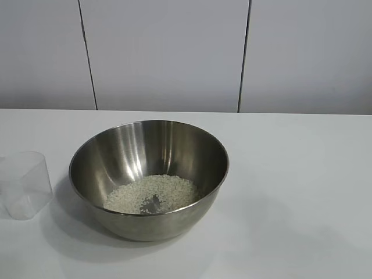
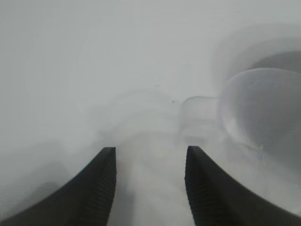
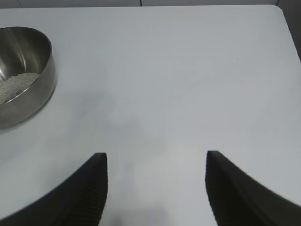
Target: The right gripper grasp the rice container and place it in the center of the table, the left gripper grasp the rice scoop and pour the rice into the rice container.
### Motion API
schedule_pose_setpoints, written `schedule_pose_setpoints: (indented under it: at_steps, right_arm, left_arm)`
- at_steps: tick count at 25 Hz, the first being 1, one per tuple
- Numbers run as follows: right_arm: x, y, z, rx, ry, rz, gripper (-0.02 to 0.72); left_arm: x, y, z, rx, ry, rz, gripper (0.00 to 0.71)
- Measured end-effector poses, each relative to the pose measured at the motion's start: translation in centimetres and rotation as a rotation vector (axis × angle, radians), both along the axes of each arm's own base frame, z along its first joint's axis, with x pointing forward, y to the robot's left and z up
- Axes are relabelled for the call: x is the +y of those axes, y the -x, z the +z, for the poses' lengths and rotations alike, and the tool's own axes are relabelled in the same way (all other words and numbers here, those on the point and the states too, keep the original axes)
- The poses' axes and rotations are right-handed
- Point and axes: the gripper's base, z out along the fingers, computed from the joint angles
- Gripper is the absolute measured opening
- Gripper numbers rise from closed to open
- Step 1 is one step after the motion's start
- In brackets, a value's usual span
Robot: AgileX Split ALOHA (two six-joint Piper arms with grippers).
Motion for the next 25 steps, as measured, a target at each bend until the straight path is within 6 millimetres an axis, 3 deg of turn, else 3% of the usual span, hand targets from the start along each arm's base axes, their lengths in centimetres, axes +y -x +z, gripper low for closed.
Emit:
schedule_pose_setpoints:
  at_steps: [6,10,14,19,25]
  right_arm:
    - [0.0,0.0,0.0,0.000,0.000,0.000,0.421]
    - [0.0,0.0,0.0,0.000,0.000,0.000,0.421]
    - [0.0,0.0,0.0,0.000,0.000,0.000,0.421]
    - [0.0,0.0,0.0,0.000,0.000,0.000,0.421]
    - [0.0,0.0,0.0,0.000,0.000,0.000,0.421]
  left_arm:
    - [0.3,0.0,0.1,0.003,0.034,0.057,0.350]
    - [1.8,-0.9,1.4,-0.062,0.114,0.160,0.350]
    - [4.2,-2.1,3.9,-0.167,0.200,0.212,0.350]
    - [7.0,-2.7,7.1,-0.155,0.246,0.290,0.350]
    - [7.2,-1.7,13.7,-0.242,0.142,0.289,0.350]
